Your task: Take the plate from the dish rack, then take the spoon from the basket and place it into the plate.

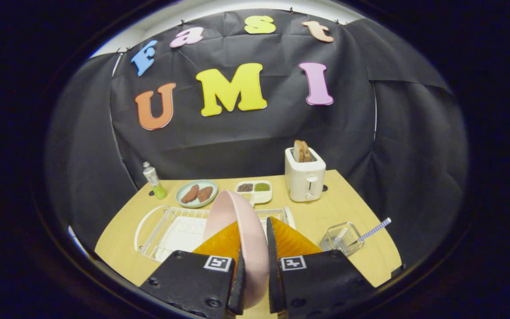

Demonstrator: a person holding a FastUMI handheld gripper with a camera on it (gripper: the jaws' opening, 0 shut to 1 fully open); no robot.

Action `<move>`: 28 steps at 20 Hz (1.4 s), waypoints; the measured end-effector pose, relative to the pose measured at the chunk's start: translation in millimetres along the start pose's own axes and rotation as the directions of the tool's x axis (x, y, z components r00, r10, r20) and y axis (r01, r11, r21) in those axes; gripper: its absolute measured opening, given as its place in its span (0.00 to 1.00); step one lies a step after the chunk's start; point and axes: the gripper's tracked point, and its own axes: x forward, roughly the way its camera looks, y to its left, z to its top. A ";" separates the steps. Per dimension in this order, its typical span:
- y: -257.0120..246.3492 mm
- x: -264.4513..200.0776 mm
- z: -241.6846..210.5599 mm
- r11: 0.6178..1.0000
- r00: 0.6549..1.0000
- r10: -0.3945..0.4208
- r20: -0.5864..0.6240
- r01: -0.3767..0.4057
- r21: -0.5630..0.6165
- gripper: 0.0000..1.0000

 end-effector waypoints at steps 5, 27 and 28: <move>-11.0 -14.5 -78.7 0.994 0.996 0.069 -0.056 -0.064 0.094 0.27; -34.6 21.3 -224.9 0.857 0.964 0.203 -0.171 -0.091 0.507 0.29; -35.7 21.7 -224.4 0.859 0.965 0.199 -0.168 -0.089 0.505 0.29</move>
